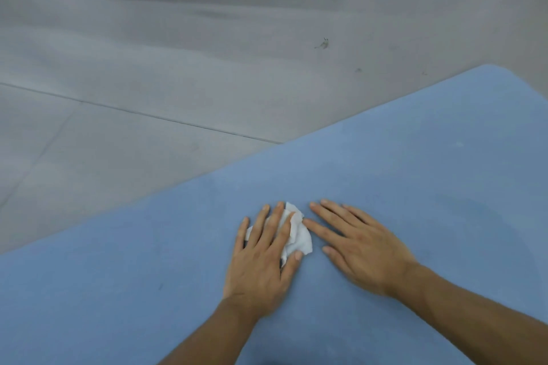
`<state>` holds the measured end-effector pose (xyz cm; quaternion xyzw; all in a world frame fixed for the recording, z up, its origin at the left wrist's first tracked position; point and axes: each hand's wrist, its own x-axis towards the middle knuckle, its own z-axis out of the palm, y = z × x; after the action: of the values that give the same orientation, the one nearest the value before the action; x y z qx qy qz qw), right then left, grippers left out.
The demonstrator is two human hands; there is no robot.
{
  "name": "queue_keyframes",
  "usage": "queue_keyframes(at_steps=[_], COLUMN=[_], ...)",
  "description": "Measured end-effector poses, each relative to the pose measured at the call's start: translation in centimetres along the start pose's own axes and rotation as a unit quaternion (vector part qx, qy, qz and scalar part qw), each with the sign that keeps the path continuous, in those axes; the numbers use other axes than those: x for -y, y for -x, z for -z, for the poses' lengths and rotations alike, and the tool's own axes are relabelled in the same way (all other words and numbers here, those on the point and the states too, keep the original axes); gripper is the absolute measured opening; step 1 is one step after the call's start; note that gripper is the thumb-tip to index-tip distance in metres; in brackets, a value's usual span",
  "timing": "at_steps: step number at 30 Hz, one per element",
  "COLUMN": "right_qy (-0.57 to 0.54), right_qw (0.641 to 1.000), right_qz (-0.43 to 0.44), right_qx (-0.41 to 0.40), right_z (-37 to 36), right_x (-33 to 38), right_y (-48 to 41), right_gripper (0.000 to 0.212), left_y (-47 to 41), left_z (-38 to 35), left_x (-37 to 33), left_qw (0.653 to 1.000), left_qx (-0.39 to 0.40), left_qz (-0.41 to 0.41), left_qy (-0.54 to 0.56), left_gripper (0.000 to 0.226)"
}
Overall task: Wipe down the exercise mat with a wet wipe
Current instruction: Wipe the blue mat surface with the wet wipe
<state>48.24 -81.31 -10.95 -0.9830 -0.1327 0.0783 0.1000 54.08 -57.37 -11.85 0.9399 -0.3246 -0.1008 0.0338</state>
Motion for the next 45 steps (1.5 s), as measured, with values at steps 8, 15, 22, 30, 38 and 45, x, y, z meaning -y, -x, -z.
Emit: queue_keyframes(at_steps=[8,15,22,30,38,45], right_qy=[-0.010,-0.014,-0.012,-0.008,-0.006,-0.014], right_qw=[1.000,0.996,0.992,0.984,0.977,0.975], right_qz=[-0.010,-0.071,-0.104,-0.154,-0.187,-0.204], right_qx=[-0.025,-0.052,-0.070,-0.088,-0.099,-0.082], right_z=[-1.2,-1.5,-1.7,-1.8,-1.5,-0.9], right_x=[-0.4,-0.3,-0.2,-2.3,-3.2,-3.2], right_y=[0.1,-0.1,0.2,3.1,4.2,4.5], right_gripper=[0.054,0.063,0.068,0.070,0.067,0.065], left_y=[-4.0,-6.0,-3.2,-13.8,-11.3,-7.6], left_z=[1.7,1.6,0.3,2.2,0.9,0.3], left_x=[4.7,2.3,-3.6,-3.9,-6.9,-9.8], left_qw=[0.964,0.987,0.996,0.991,0.997,0.996], left_qx=[-0.060,-0.045,-0.031,-0.039,-0.032,-0.003], left_qz=[0.241,0.138,0.018,0.106,-0.004,-0.039], left_qy=[0.099,0.072,0.079,0.075,0.070,0.075], left_gripper=[0.056,0.058,0.064,0.062,0.065,0.067])
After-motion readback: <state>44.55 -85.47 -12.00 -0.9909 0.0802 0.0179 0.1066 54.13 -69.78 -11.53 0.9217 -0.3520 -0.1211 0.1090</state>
